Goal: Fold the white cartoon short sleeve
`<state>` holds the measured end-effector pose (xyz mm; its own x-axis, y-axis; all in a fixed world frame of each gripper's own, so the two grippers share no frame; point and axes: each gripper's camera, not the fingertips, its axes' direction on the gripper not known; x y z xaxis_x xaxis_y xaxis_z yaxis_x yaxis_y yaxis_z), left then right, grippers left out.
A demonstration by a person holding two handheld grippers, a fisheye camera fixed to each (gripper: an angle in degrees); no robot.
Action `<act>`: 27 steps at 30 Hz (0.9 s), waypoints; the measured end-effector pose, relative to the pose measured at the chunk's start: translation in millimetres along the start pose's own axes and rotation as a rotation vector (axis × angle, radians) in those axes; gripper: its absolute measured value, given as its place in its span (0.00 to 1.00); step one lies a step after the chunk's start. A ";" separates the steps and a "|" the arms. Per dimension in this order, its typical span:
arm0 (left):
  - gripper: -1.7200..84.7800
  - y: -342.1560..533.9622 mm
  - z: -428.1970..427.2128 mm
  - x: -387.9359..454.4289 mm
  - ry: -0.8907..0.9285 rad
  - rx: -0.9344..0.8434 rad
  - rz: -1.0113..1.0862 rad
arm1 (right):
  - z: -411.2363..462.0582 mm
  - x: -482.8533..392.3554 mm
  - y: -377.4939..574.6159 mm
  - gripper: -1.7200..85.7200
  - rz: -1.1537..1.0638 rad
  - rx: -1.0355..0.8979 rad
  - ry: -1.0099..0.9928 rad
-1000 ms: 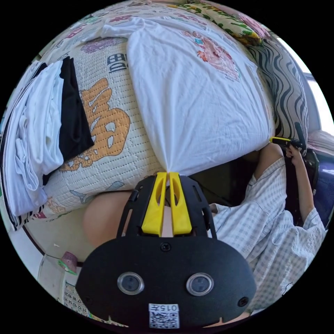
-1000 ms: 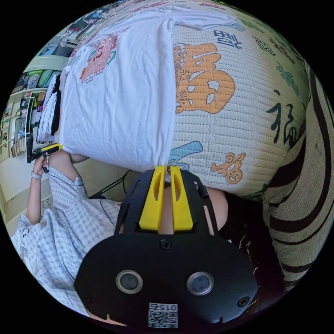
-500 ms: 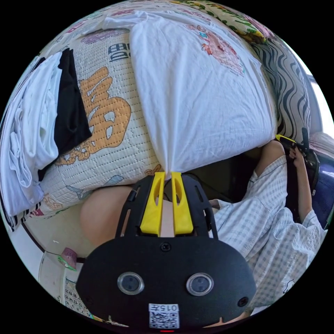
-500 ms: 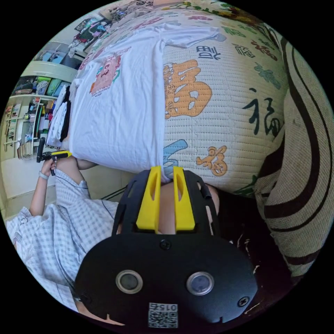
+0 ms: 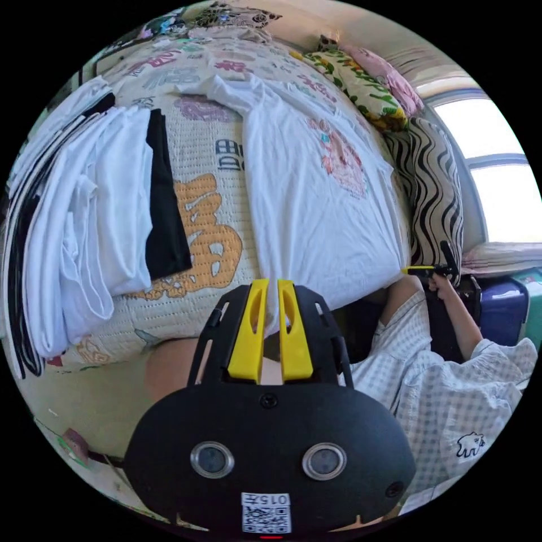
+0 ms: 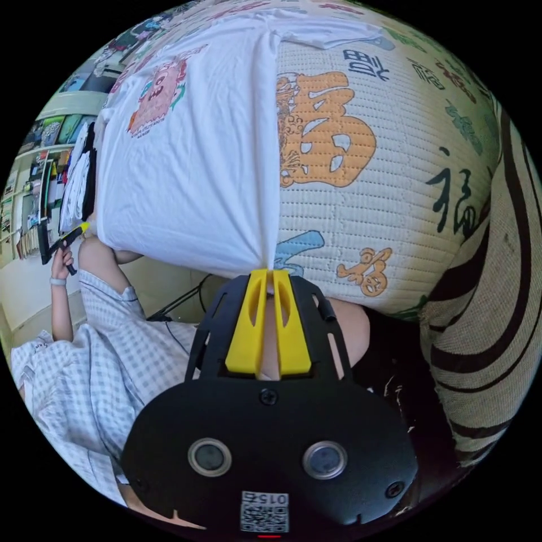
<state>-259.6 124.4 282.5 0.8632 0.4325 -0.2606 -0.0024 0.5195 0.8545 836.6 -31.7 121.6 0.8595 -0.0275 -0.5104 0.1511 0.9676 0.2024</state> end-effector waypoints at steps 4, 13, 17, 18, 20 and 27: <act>0.12 -48.5 -37.4 -25.7 -0.056 0.290 -0.032 | -22.3 -45.3 -30.2 0.08 0.055 0.076 0.156; 0.17 -176.3 -3.3 -93.9 -0.063 0.367 -0.020 | -71.1 -250.0 -176.5 0.07 -0.313 0.181 0.106; 0.10 -175.9 5.5 -104.2 0.063 0.269 0.058 | -70.5 -358.1 -250.0 0.07 -0.528 0.158 0.084; 0.09 -162.8 0.8 -105.1 0.074 0.292 0.059 | -68.3 -395.0 -274.2 0.07 -0.594 0.158 0.078; 0.09 -141.0 -6.0 -108.3 0.094 0.344 0.043 | -62.8 -452.6 -309.5 0.07 -0.686 0.171 0.087; 0.08 -113.9 -14.7 -138.4 0.229 0.385 -0.054 | 18.9 -686.7 -426.6 0.09 -0.908 0.168 0.323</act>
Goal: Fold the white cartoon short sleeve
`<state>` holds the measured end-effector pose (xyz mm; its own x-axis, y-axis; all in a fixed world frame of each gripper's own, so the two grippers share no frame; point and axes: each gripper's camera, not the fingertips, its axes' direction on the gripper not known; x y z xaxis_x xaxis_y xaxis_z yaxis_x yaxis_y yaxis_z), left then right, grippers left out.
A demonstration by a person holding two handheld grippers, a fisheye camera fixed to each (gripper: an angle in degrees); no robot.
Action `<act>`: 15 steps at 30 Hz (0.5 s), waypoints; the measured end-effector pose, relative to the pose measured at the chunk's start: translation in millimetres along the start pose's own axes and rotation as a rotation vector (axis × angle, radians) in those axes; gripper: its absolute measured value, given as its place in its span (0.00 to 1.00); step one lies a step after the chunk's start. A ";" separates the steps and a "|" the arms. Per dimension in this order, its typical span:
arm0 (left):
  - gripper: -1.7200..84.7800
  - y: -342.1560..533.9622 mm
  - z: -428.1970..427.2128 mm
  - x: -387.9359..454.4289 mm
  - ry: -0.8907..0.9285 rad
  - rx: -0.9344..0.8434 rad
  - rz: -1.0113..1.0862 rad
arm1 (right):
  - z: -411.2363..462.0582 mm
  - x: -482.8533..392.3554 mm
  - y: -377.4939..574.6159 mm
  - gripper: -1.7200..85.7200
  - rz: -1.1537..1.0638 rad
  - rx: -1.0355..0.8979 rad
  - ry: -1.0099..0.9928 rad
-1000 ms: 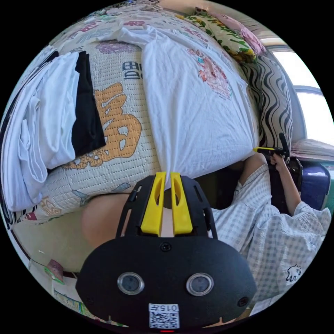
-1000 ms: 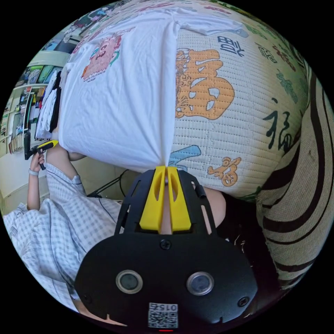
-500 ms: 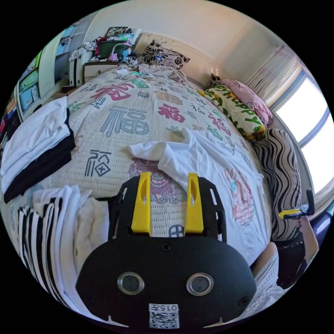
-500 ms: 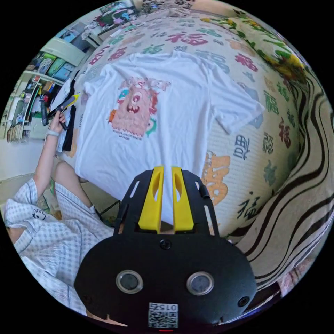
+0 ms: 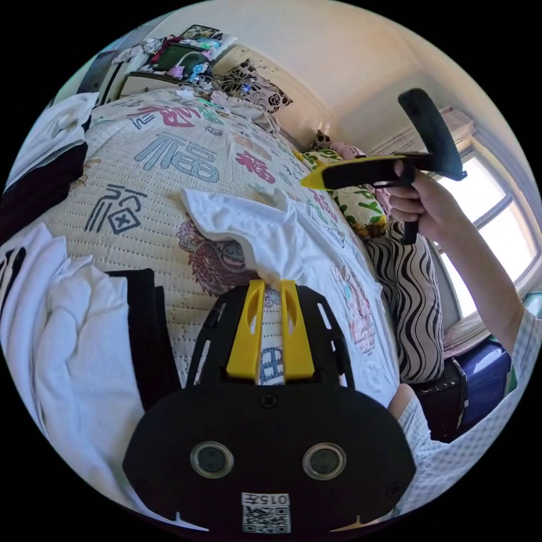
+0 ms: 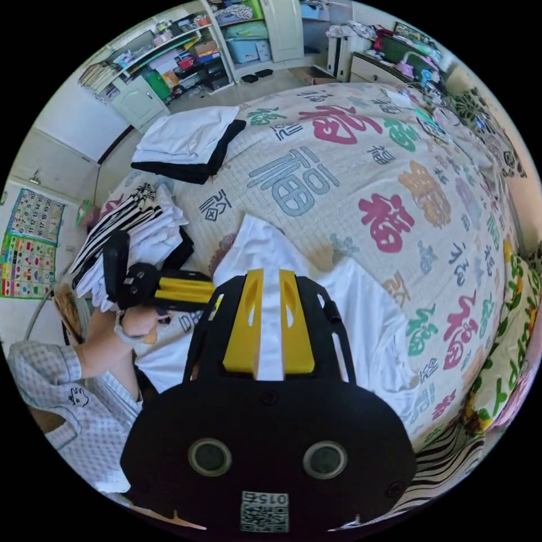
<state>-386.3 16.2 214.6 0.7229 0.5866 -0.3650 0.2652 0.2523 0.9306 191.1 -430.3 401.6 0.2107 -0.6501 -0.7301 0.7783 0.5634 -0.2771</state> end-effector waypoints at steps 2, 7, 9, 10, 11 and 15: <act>0.10 2.1 -6.3 0.7 -0.010 -0.001 0.012 | 23.9 -22.8 -47.6 0.10 -0.029 -0.051 0.047; 0.12 7.3 -28.0 -4.0 -0.024 0.066 -0.020 | 87.1 -69.3 -131.7 0.06 -0.085 -0.223 0.109; 0.12 7.6 -32.1 -8.9 -0.020 0.076 -0.039 | 88.4 -78.3 -143.9 0.03 -0.100 -0.197 0.113; 0.13 8.0 -35.9 -10.8 -0.020 0.092 -0.046 | 87.1 -81.0 -152.3 0.02 -0.085 -0.191 0.112; 0.13 8.2 -37.8 -11.2 -0.024 0.100 -0.048 | 84.7 -82.3 -156.5 0.02 -0.076 -0.177 0.119; 0.15 6.9 -46.2 -11.8 -0.066 0.145 -0.061 | 61.3 -87.1 -186.1 0.01 -0.015 -0.079 0.154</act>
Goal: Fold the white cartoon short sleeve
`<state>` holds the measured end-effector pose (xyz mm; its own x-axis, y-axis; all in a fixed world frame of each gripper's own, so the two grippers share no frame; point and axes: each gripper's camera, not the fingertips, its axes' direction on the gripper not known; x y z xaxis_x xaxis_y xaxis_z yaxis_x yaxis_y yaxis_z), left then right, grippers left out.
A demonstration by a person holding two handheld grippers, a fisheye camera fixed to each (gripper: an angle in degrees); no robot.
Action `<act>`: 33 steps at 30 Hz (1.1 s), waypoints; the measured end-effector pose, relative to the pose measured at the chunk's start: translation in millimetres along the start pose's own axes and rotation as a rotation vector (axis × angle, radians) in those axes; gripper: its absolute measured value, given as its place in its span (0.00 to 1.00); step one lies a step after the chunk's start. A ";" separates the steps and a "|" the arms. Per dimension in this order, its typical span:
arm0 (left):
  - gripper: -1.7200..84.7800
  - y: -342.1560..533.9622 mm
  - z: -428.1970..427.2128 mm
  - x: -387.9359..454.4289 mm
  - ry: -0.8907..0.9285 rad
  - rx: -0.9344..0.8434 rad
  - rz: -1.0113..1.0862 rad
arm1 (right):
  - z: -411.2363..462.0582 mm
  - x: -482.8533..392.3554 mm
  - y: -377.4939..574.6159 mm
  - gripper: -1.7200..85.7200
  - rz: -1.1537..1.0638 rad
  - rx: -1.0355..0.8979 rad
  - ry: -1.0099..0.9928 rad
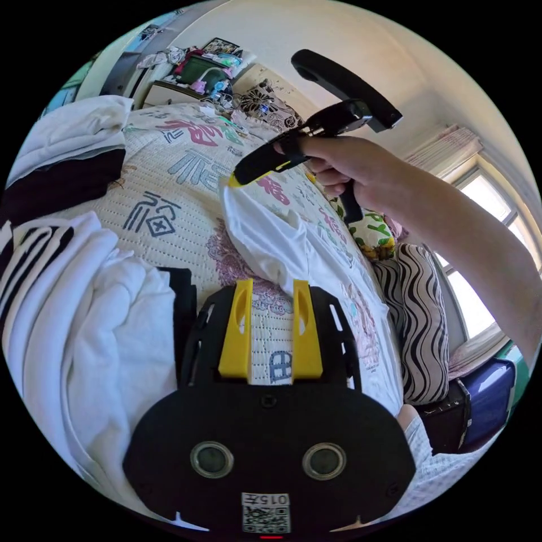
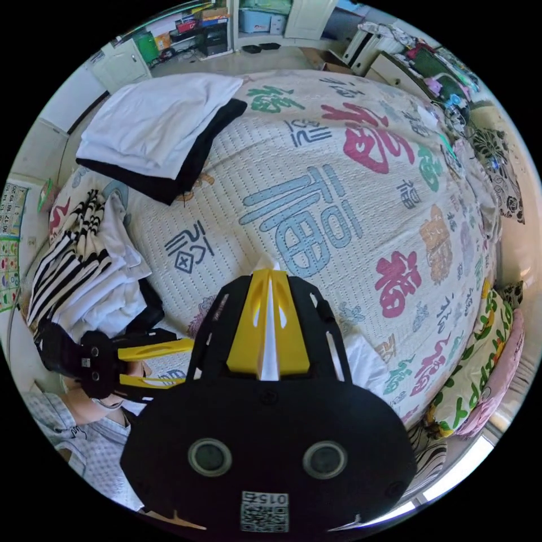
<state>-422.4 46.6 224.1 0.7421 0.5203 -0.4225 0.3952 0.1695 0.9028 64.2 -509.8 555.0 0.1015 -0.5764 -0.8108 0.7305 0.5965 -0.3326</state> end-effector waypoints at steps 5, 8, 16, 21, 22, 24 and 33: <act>0.15 -5.1 2.1 -4.1 -0.031 0.033 -0.041 | -9.4 -13.5 -24.8 0.01 -0.018 -0.020 0.026; 0.13 -12.2 9.8 -10.3 0.049 0.022 -0.043 | -12.1 -23.5 -32.4 0.01 -0.029 -0.025 0.040; 0.02 -2.9 -2.3 18.4 0.065 0.010 0.030 | -19.4 -46.1 -38.1 0.01 -0.012 -0.021 0.056; 0.01 0.1 -24.6 32.2 0.042 0.000 0.030 | -12.1 -66.3 -38.4 0.01 -0.016 -0.004 0.048; 0.01 -0.7 -27.1 36.5 -0.010 -0.025 0.050 | -7.4 -72.9 -37.4 0.01 -0.022 -0.003 0.054; 0.01 0.7 -26.6 37.5 -0.040 -0.074 0.059 | 0.6 -83.2 -35.0 0.01 -0.038 -0.005 0.068; 0.01 14.2 8.9 59.8 -0.025 -0.194 0.076 | 15.7 -140.9 0.6 0.01 -0.311 -0.077 0.265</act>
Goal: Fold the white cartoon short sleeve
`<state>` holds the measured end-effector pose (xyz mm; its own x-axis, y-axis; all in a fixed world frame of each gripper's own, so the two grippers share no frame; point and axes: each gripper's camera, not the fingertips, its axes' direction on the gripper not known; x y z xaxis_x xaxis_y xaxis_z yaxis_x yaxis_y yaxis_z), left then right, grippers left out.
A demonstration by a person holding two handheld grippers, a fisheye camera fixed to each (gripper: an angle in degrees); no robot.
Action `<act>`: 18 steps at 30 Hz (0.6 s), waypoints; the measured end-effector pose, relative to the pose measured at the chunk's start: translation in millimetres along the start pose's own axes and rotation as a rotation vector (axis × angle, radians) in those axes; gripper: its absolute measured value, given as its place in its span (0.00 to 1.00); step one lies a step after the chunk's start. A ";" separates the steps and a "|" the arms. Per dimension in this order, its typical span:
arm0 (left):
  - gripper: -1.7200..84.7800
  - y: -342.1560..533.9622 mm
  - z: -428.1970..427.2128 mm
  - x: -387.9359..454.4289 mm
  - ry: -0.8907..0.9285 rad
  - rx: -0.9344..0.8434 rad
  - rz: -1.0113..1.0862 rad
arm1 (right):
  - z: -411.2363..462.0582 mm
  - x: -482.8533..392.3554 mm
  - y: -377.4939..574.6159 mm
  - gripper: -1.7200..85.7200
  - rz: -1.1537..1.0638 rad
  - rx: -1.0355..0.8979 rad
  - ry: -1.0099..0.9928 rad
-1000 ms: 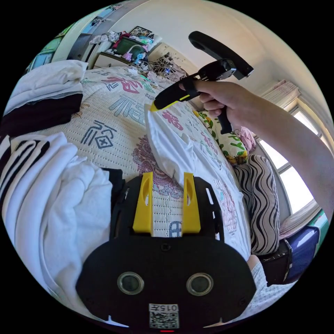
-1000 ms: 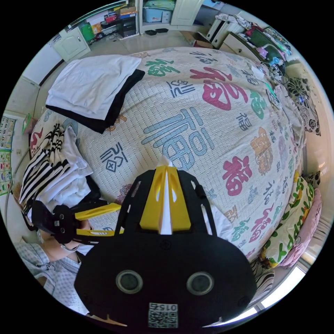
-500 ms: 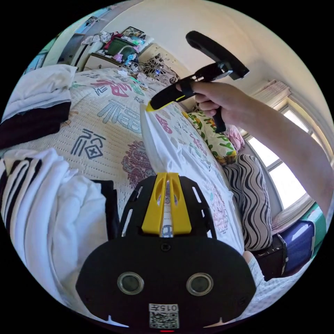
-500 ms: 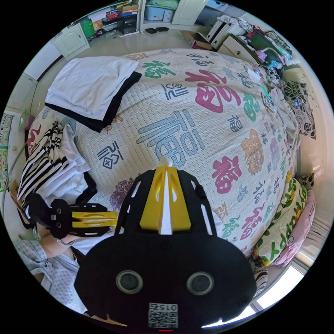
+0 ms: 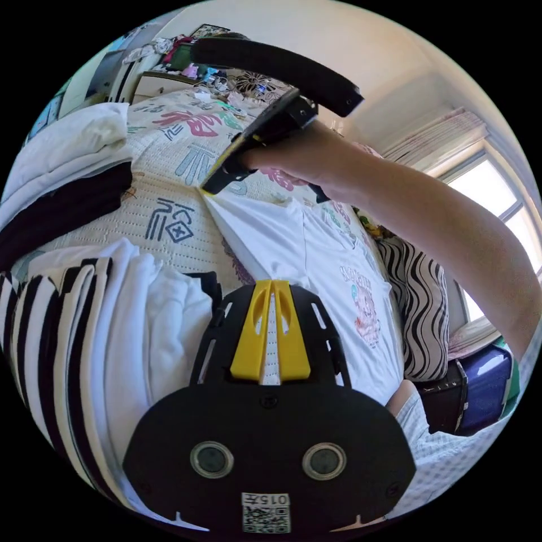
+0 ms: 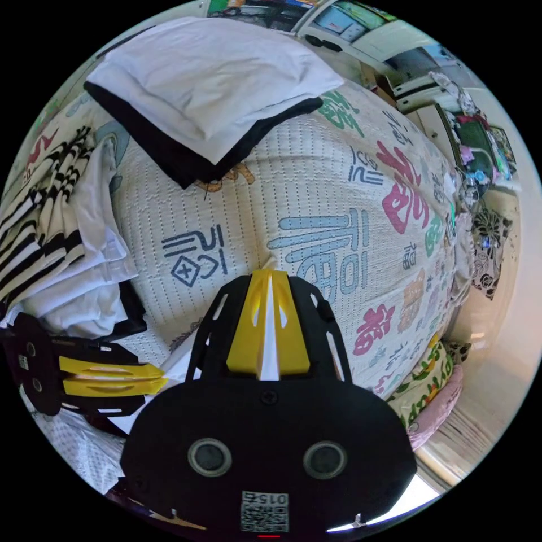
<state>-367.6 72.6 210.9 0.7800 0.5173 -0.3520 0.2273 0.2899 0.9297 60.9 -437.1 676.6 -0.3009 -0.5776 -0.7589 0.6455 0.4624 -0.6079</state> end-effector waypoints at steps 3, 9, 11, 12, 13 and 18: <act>0.01 1.7 6.7 16.8 -0.035 -0.067 0.033 | -22.9 -10.2 20.9 0.02 0.006 0.083 0.011; 0.07 10.8 3.2 53.9 -0.053 -0.114 0.076 | -97.3 -18.5 124.9 0.05 0.089 0.307 -0.142; 0.10 12.5 -8.1 72.2 -0.104 -0.121 0.112 | -114.5 -19.6 191.7 0.05 0.140 0.378 -0.201; 0.11 17.4 -15.1 86.0 -0.146 -0.134 0.135 | -121.9 -21.7 244.4 0.05 0.186 0.411 -0.228; 0.12 27.2 -20.7 100.6 -0.186 -0.146 0.151 | -126.4 -25.9 302.4 0.05 0.236 0.433 -0.245; 0.12 99.0 -13.5 156.1 -0.186 -0.224 0.187 | -122.8 -84.6 556.9 0.04 0.523 0.490 -0.179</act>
<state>-231.2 193.0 246.5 0.8936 0.4289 -0.1325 -0.0477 0.3843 0.9220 359.6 -48.1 373.6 0.2246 -0.4844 -0.8455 0.9253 0.3782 0.0292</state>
